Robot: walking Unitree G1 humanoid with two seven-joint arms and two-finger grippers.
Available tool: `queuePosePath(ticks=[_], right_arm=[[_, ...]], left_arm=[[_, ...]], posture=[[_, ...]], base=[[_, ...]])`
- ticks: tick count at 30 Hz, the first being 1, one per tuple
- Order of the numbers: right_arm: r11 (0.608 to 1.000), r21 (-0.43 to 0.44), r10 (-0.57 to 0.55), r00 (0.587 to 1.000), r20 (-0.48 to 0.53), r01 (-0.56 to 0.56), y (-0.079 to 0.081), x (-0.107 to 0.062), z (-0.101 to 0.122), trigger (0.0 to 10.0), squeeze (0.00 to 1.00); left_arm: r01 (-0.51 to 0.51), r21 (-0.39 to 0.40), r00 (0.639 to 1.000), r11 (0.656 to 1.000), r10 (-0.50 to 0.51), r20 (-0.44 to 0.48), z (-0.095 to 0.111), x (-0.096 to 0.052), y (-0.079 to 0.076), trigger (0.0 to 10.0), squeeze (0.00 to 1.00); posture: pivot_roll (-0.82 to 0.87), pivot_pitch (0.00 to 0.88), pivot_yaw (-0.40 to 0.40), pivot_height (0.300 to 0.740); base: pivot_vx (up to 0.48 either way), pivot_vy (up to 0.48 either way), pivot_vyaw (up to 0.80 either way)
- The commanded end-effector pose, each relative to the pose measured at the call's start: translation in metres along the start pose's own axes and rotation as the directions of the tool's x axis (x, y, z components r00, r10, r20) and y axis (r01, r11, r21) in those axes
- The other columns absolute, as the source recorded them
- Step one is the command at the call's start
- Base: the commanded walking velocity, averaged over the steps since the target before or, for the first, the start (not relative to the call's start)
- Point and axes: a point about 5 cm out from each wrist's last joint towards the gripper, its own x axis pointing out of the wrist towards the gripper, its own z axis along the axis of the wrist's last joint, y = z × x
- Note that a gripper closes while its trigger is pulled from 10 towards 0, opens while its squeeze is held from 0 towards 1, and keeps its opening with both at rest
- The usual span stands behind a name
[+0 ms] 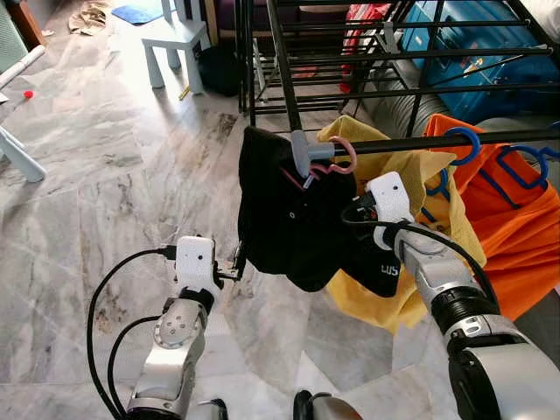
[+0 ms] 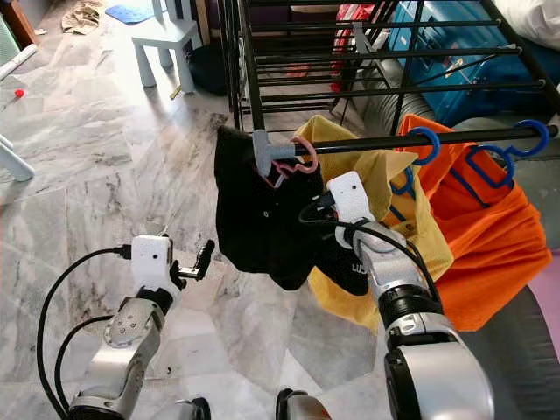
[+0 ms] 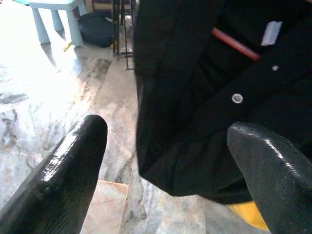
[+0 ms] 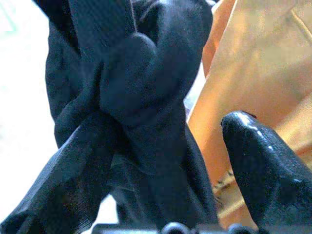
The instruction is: Hang hanger
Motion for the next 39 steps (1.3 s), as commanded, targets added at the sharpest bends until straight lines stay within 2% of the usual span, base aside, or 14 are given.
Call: queuePosePath(ticks=[1, 2, 3, 5, 6, 9, 10, 11, 19, 20, 21, 22, 23, 39], right_arm=[[0.999, 0.038, -0.001, 1.0, 0.017, 0.0, 0.0, 0.0, -0.001, 0.0, 0.0], [0.999, 0.041, 0.014, 1.0, 0.021, -0.014, 0.002, 0.0, -0.002, 1.1, 0.0], [0.998, 0.039, 0.041, 0.999, 0.024, -0.042, 0.004, -0.001, -0.004, 4.9, 0.0], [0.998, 0.036, 0.052, 0.998, 0.022, -0.053, 0.005, -0.001, -0.005, 4.9, 0.0], [0.998, 0.038, 0.046, 0.999, 0.018, -0.047, 0.004, -0.002, -0.007, 10.0, 0.0], [0.998, 0.06, 0.034, 0.999, 0.023, -0.036, 0.002, -0.004, -0.008, 10.0, 0.0], [0.996, 0.08, 0.041, 0.999, 0.034, -0.043, 0.002, -0.005, -0.008, 10.0, 0.08], [0.995, 0.088, 0.049, 0.998, 0.041, -0.053, 0.003, -0.006, -0.009, 10.0, 1.0], [0.998, 0.053, 0.019, 0.999, 0.041, -0.021, 0.007, -0.015, -0.019, 10.0, 1.0], [0.998, 0.065, 0.018, 0.998, 0.057, -0.021, 0.008, -0.017, -0.02, 10.0, 0.79], [0.997, 0.067, 0.018, 0.998, 0.061, -0.022, 0.008, -0.018, -0.02, 10.0, 0.69], [0.997, 0.074, 0.016, 0.997, 0.073, -0.021, 0.008, -0.019, -0.02, 10.0, 0.16], [0.996, 0.083, 0.016, 0.996, 0.092, -0.024, 0.009, -0.02, -0.018, 10.0, 0.0], [0.992, 0.125, 0.006, 0.987, 0.164, -0.026, 0.037, -0.013, 0.006, 10.0, 0.0]], left_arm=[[0.011, 0.006, 1.0, 1.0, -0.011, -0.026, -0.004, -0.002, -0.001, 10.0, 0.0], [0.011, 0.007, 1.0, 1.0, -0.011, -0.028, -0.005, -0.002, -0.001, 10.0, 0.0], [0.01, 0.008, 0.999, 1.0, -0.01, -0.031, -0.005, -0.003, 0.0, 10.0, 0.0], [0.009, 0.008, 0.999, 1.0, -0.009, -0.033, -0.006, -0.003, 0.0, 10.0, 0.0], [0.007, 0.008, 0.999, 1.0, -0.007, -0.036, -0.006, -0.004, 0.0, 10.0, 0.0], [0.007, 0.008, 0.999, 1.0, -0.007, -0.043, -0.008, -0.005, 0.0, 10.0, 0.0], [0.009, 0.008, 0.999, 1.0, -0.008, -0.046, -0.009, -0.005, -0.001, 10.0, 0.0], [0.01, 0.009, 0.999, 1.0, -0.01, -0.048, -0.009, -0.005, -0.001, 10.0, 0.0], [0.014, 0.007, 0.999, 1.0, -0.013, -0.051, -0.009, -0.003, -0.002, 10.0, 0.0], [0.015, 0.007, 0.999, 1.0, -0.015, -0.051, -0.009, -0.003, -0.002, 10.0, 0.0], [0.015, 0.007, 0.999, 1.0, -0.015, -0.051, -0.009, -0.003, -0.002, 10.0, 0.0], [0.016, 0.006, 0.999, 1.0, -0.016, -0.052, -0.009, -0.003, -0.002, 10.0, 0.0], [0.018, 0.006, 0.998, 1.0, -0.017, -0.053, -0.009, -0.002, -0.003, 10.0, 0.0], [0.021, -0.003, 0.998, 1.0, -0.021, -0.06, -0.011, 0.001, -0.007, 10.0, 0.0]], posture=[[-0.02, 0.209, -0.032, 0.74], [-0.02, 0.21, -0.034, 0.74], [-0.02, 0.21, -0.034, 0.74], [-0.01, 0.21, -0.035, 0.74], [-0.01, 0.21, -0.035, 0.74], [-0.01, 0.21, -0.035, 0.74], [-0.01, 0.21, -0.035, 0.74], [-0.01, 0.21, -0.035, 0.74], [-0.03, 0.211, -0.034, 0.74], [-0.04, 0.21, -0.033, 0.74], [-0.04, 0.21, -0.033, 0.74], [-0.04, 0.21, -0.032, 0.74], [-0.04, 0.21, -0.032, 0.74], [-0.05, 0.199, -0.044, 0.74]], base=[[0.0, 0.0, 0.0], [0.0, 0.0, 0.0], [0.0, 0.0, 0.0], [0.0, 0.0, 0.0], [0.0, 0.0, 0.0], [0.0, 0.0, 0.0], [0.0, 0.0, 0.0], [0.0, 0.0, 0.0], [0.0, 0.0, 0.0], [0.0, 0.0, 0.0], [0.0, 0.0, 0.0], [0.0, 0.0, 0.0], [0.0, 0.0, 0.0], [0.0, 0.0, 0.0]])
